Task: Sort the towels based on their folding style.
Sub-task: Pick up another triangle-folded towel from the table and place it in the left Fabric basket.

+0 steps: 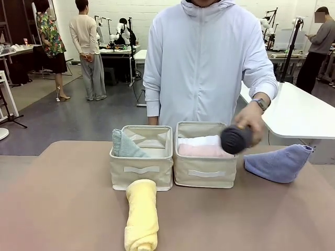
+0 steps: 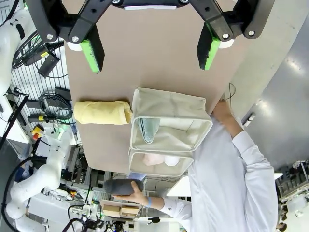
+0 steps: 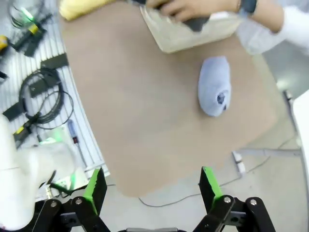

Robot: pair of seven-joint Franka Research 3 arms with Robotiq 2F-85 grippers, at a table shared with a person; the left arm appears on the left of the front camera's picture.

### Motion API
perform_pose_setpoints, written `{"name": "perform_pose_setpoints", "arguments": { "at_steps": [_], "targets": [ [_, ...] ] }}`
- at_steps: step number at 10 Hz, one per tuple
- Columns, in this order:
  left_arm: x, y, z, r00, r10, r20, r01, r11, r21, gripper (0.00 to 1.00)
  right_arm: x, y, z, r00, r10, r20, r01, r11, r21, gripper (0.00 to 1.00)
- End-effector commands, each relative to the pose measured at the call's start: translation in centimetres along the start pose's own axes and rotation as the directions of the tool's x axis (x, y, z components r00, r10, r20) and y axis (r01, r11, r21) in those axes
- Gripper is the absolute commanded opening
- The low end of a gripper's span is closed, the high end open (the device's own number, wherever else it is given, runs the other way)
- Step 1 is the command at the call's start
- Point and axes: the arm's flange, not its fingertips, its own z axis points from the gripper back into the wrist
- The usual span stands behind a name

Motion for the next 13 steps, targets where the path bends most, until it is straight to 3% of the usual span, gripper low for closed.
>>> {"name": "perform_pose_setpoints", "arguments": {
  "at_steps": [1,4,6,7,9,11,13],
  "targets": [
    [0.1,-0.4,-0.1,1.000,0.004,-0.020,-0.004,1.000,-0.003,1.00,-0.1,0.3,-0.4,1.000,-0.004,-0.028,0.005,1.000,0.012,1.00],
    [0.1,-0.4,-0.1,1.000,0.004,-0.020,-0.004,1.000,-0.003,1.00,2.2,-0.7,-2.6,0.997,0.017,-0.073,-0.012,0.998,0.060,1.00],
    [0.1,-0.4,-0.1,1.000,0.004,-0.020,-0.004,1.000,-0.003,1.00,7.0,-3.4,-6.8,0.985,0.003,-0.174,0.009,0.998,0.068,1.00],
    [0.1,-0.4,-0.1,1.000,0.004,-0.020,-0.004,1.000,-0.003,1.00,9.6,-6.5,-10.2,0.979,0.004,-0.201,0.017,0.995,0.101,1.00],
    [0.1,-0.4,-0.1,1.000,0.004,-0.020,-0.004,1.000,-0.003,1.00,11.6,-11.2,-15.6,0.958,-0.078,-0.275,0.100,0.993,0.068,1.00],
    [0.1,-0.4,-0.1,1.000,0.004,-0.020,-0.004,1.000,-0.003,1.00,12.3,-13.2,-18.8,0.943,-0.110,-0.315,0.121,0.993,0.016,1.00],
    [0.1,-0.4,-0.1,1.000,0.004,-0.020,-0.004,1.000,-0.003,1.00,12.0,-13.2,-18.7,0.958,-0.108,-0.266,0.121,0.992,0.033,1.00]
  ]
}}
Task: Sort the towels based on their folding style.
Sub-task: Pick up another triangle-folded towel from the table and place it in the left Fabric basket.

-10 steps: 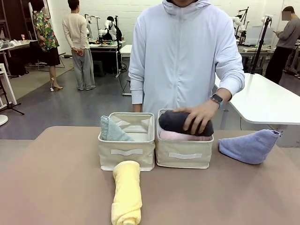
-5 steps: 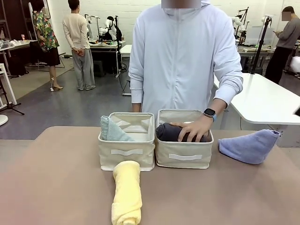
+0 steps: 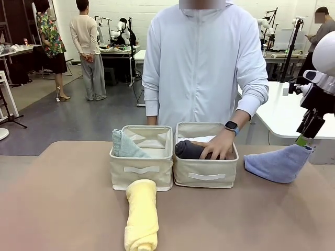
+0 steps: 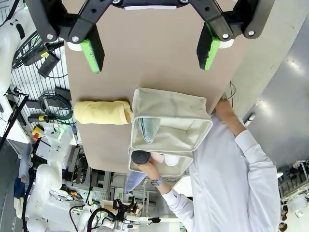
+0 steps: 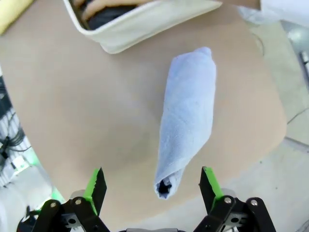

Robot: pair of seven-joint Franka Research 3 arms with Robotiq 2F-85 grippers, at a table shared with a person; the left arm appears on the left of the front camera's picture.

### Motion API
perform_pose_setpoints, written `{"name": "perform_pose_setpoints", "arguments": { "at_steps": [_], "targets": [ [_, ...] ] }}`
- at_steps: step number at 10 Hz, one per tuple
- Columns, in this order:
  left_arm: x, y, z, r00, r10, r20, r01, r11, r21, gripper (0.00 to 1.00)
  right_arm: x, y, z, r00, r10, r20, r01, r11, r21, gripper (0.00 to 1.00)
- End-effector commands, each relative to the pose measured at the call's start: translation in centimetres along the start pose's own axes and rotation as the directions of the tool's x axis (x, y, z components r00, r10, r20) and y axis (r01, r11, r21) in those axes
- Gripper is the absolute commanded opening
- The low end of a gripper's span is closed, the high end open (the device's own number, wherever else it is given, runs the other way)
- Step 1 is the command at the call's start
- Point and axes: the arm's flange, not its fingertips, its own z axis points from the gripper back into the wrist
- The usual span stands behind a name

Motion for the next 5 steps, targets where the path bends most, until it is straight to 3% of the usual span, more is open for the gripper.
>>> {"name": "perform_pose_setpoints", "arguments": {
  "at_steps": [1,5],
  "targets": [
    [0.03,-0.37,0.01,1.000,0.005,-0.020,-0.005,1.000,-0.001,1.00,0.03,0.33,-0.29,1.000,0.005,-0.002,-0.005,1.000,0.005,1.00],
    [0.03,-0.37,0.01,1.000,0.005,-0.020,-0.005,1.000,-0.001,1.00,0.03,0.33,-0.29,1.000,0.005,-0.002,-0.005,1.000,0.005,1.00]
  ]
}}
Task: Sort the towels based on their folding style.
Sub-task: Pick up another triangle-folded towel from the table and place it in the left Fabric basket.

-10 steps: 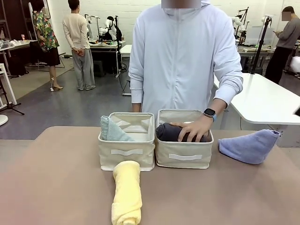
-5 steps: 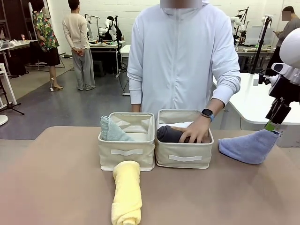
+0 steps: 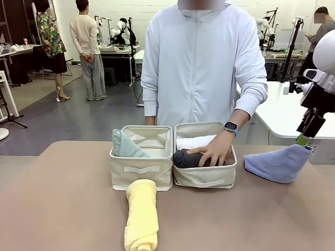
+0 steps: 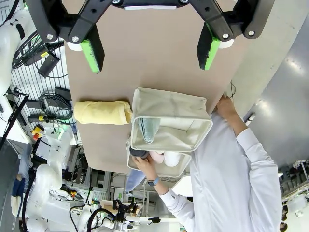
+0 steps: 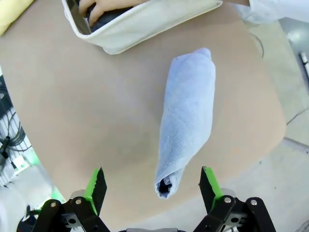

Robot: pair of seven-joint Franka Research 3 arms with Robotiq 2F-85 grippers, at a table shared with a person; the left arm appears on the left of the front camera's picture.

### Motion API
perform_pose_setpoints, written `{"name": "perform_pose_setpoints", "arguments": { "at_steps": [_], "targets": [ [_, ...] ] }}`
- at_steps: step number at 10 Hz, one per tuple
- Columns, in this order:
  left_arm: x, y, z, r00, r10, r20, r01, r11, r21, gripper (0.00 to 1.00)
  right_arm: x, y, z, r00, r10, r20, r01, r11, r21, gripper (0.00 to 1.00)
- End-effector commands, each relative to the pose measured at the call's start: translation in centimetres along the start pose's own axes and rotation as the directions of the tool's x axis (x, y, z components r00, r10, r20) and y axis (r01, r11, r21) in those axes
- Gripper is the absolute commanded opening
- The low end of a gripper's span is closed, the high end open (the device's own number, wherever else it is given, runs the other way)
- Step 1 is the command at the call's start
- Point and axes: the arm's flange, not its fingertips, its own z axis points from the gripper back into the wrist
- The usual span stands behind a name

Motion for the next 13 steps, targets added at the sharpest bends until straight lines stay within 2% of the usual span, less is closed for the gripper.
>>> {"name": "perform_pose_setpoints", "arguments": {
  "at_steps": [1,2,5,10,11,12,13],
  "targets": [
    [0.0,-0.4,0.0,1.000,0.005,-0.020,-0.005,1.000,-0.001,1.00,0.0,0.0,0.0,1.000,0.000,0.000,0.000,1.000,0.000,1.00],
    [0.0,-0.4,0.0,1.000,0.005,-0.020,-0.005,1.000,-0.001,1.00,-0.3,-1.0,-1.5,0.996,-0.073,-0.046,0.070,0.995,-0.067,1.00],
    [0.0,-0.4,0.0,1.000,0.005,-0.020,-0.005,1.000,-0.001,1.00,-0.2,-2.0,-4.8,0.987,-0.055,-0.152,0.041,0.995,-0.090,1.00],
    [0.0,-0.4,0.0,1.000,0.005,-0.020,-0.005,1.000,-0.001,1.00,0.1,-5.3,-8.7,0.984,-0.064,-0.166,0.059,0.998,-0.034,1.00],
    [0.0,-0.4,0.0,1.000,0.005,-0.020,-0.005,1.000,-0.001,1.00,0.0,-5.7,-8.8,0.986,-0.051,-0.162,0.049,0.999,-0.015,0.73],
    [0.0,-0.4,0.0,1.000,0.005,-0.020,-0.005,1.000,-0.001,1.00,0.1,-5.8,-8.9,0.983,-0.055,-0.173,0.053,0.998,-0.016,0.42],
    [0.0,-0.4,0.0,1.000,0.005,-0.020,-0.005,1.000,-0.001,1.00,0.1,-5.9,-8.7,0.985,-0.065,-0.162,0.063,0.998,-0.017,0.17]
  ]
}}
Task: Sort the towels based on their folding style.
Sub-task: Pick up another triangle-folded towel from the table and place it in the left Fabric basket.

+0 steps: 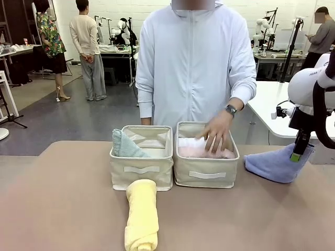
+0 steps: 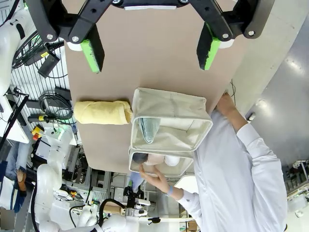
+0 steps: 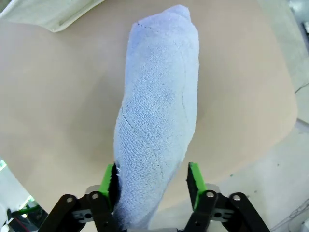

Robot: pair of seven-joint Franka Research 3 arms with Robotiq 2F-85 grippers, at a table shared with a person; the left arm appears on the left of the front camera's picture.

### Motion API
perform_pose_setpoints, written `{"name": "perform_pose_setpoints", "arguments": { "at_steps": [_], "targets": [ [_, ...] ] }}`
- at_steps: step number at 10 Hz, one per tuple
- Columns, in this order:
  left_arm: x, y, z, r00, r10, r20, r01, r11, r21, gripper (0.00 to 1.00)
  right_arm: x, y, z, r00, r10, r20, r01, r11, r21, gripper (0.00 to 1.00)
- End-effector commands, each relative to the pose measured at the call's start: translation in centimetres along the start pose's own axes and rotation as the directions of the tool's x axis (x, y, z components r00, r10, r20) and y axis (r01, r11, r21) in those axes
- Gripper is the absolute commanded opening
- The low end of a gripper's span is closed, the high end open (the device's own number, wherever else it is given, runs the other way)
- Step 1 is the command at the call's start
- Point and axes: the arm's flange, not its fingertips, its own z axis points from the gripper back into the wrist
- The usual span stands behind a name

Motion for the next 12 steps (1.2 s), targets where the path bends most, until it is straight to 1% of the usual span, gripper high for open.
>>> {"name": "perform_pose_setpoints", "arguments": {
  "at_steps": [1,3,4,5,7,10,11,12],
  "targets": [
    [0.0,-0.4,0.0,1.000,0.005,-0.020,-0.005,1.000,-0.002,1.00,0.1,-0.5,0.3,1.000,-0.015,0.002,0.015,1.000,0.010,0.00],
    [0.0,-0.4,0.0,1.000,0.005,-0.020,-0.005,1.000,-0.002,1.00,0.1,-0.8,0.2,1.000,-0.028,0.003,0.028,0.999,0.023,0.00],
    [0.0,-0.4,0.0,1.000,0.005,-0.020,-0.005,1.000,-0.002,1.00,0.1,-0.8,0.2,1.000,-0.031,0.002,0.031,0.999,0.025,0.08],
    [0.0,-0.4,0.0,1.000,0.005,-0.020,-0.005,1.000,-0.002,1.00,0.0,-0.9,0.4,0.999,-0.036,0.005,0.035,0.999,0.026,0.00],
    [0.0,-0.4,0.0,1.000,0.005,-0.020,-0.005,1.000,-0.002,1.00,-0.4,-1.1,0.8,0.998,-0.062,0.014,0.062,0.997,0.036,0.00],
    [0.0,-0.4,0.0,1.000,0.005,-0.020,-0.005,1.000,-0.002,1.00,-0.4,-1.0,1.0,0.998,-0.067,0.016,0.067,0.997,0.044,0.00],
    [0.0,-0.4,0.0,1.000,0.005,-0.020,-0.005,1.000,-0.002,1.00,-0.5,-0.2,2.6,0.997,-0.072,0.018,0.071,0.996,0.058,0.00],
    [0.0,-0.4,0.0,1.000,0.005,-0.020,-0.005,1.000,-0.002,1.00,-1.1,1.6,5.4,0.999,-0.026,0.037,0.024,0.999,0.039,0.00]
  ]
}}
